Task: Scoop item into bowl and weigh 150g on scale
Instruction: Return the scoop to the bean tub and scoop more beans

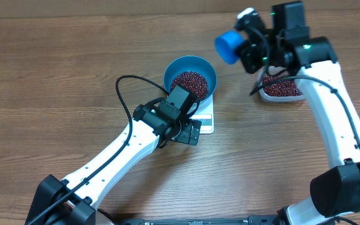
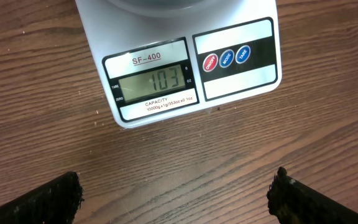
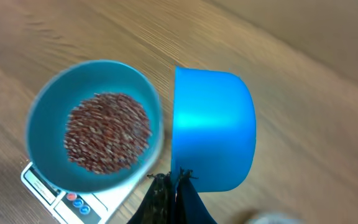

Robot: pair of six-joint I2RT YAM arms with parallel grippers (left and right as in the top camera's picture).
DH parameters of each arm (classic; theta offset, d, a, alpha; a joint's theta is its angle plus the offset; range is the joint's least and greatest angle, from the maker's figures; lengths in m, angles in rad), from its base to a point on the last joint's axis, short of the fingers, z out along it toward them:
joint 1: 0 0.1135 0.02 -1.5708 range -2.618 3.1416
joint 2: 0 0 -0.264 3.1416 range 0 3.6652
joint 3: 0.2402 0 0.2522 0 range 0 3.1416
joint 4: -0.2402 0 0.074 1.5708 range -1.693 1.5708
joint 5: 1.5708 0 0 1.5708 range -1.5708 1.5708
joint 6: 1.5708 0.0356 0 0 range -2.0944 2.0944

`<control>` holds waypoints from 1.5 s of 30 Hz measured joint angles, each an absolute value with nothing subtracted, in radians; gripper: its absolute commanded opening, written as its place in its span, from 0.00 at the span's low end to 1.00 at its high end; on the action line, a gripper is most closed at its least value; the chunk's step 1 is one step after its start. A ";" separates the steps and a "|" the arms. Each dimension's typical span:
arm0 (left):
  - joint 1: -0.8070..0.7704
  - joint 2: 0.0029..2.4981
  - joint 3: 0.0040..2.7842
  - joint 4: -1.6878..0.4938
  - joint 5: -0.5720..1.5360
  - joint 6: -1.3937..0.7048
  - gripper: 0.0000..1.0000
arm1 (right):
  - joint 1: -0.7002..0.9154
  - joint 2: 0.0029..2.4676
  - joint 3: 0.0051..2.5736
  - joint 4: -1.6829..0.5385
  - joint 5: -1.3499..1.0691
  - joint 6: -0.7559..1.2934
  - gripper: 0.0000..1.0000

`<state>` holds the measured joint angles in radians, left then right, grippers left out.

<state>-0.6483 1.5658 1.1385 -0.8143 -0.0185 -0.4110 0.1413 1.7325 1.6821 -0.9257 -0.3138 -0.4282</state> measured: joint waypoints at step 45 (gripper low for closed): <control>-0.648 1.566 1.139 -0.814 -0.019 -0.411 1.00 | -0.126 1.732 1.281 -0.797 -0.282 -0.324 0.03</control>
